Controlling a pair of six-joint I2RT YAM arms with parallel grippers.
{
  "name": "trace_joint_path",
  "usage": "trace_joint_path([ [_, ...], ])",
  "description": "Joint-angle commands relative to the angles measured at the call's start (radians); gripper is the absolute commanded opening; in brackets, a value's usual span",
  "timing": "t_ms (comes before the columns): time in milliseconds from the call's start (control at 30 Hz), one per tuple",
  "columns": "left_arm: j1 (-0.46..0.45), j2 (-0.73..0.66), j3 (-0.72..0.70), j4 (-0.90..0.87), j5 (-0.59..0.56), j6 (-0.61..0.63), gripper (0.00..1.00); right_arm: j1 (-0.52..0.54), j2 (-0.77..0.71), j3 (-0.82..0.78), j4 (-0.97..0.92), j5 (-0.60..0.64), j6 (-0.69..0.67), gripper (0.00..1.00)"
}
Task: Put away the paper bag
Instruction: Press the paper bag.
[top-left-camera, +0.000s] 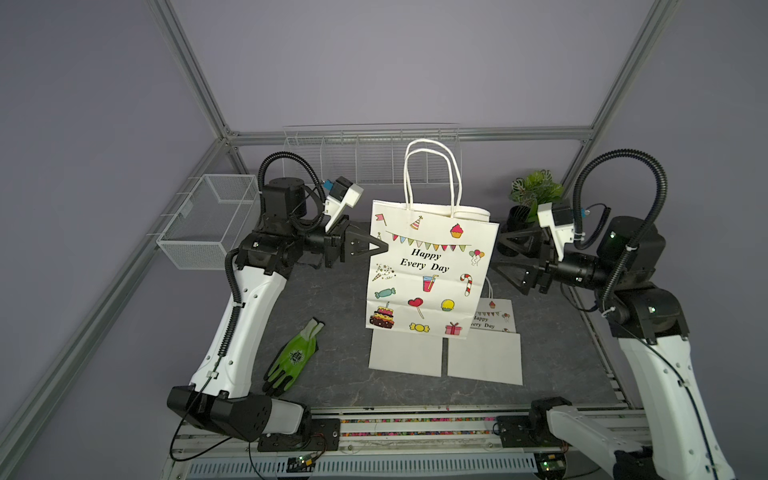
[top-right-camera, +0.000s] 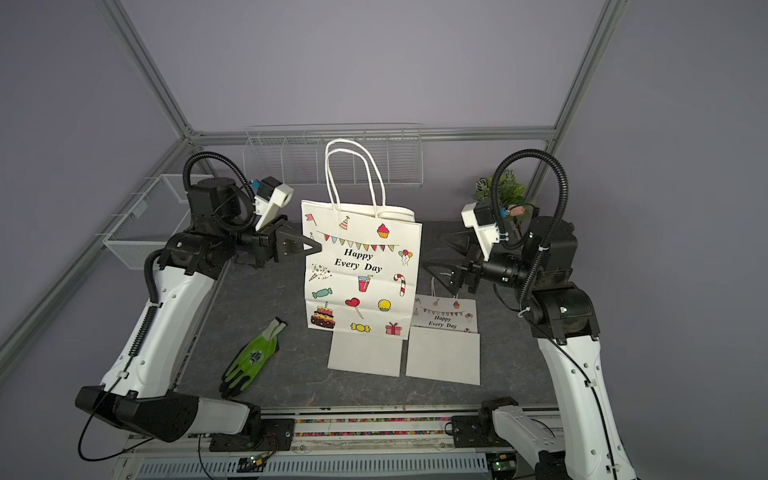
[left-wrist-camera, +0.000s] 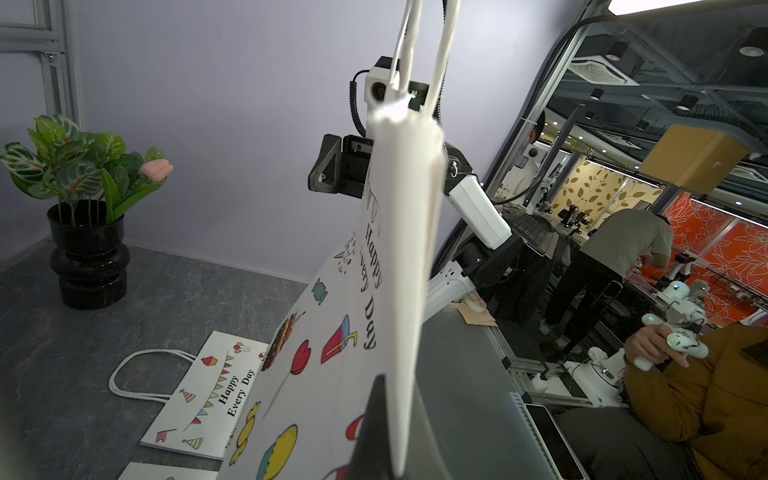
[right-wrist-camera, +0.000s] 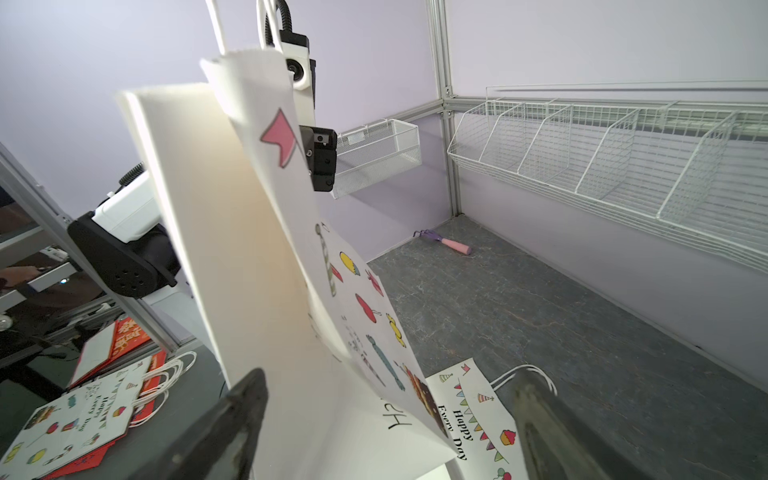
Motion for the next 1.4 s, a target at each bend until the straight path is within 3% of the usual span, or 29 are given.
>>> trace_joint_path([
  [0, 0.004, -0.011, 0.009, 0.011, 0.074, 0.013, 0.00, 0.017, 0.041, 0.016, 0.033, -0.094, 0.028, 0.92],
  [233, -0.004, -0.006, 0.012, 0.006, 0.074, 0.014, 0.00, 0.148, 0.095, 0.054, 0.043, -0.038, 0.018, 0.94],
  [400, -0.007, 0.006, -0.019, 0.006, 0.074, 0.021, 0.00, 0.179, 0.098, 0.045, 0.200, -0.030, 0.142, 0.99],
  [500, -0.007, 0.028, -0.043, 0.006, 0.074, 0.027, 0.02, 0.194, 0.082, 0.020, 0.324, -0.028, 0.233, 0.88],
  [567, -0.008, 0.044, -0.053, 0.000, 0.074, 0.038, 0.03, 0.204, 0.075, 0.016, 0.360, -0.027, 0.260, 0.74],
  [867, -0.008, 0.064, -0.038, -0.029, 0.074, 0.062, 0.06, 0.229, 0.091, 0.025, 0.363, -0.037, 0.267, 0.28],
  [1000, -0.008, 0.060, -0.036, -0.031, 0.074, 0.061, 0.09, 0.229, 0.087, 0.026, 0.357, -0.016, 0.263, 0.15],
  [1133, -0.008, 0.050, -0.036, -0.034, 0.074, 0.057, 0.22, 0.229, 0.081, 0.027, 0.344, 0.026, 0.253, 0.07],
  [1267, -0.007, 0.031, -0.032, -0.036, 0.074, 0.049, 0.54, 0.229, 0.069, 0.026, 0.340, 0.066, 0.248, 0.07],
  [1367, -0.008, 0.013, -0.027, -0.036, 0.074, 0.041, 0.59, 0.229, 0.061, 0.023, 0.345, 0.084, 0.251, 0.07],
])
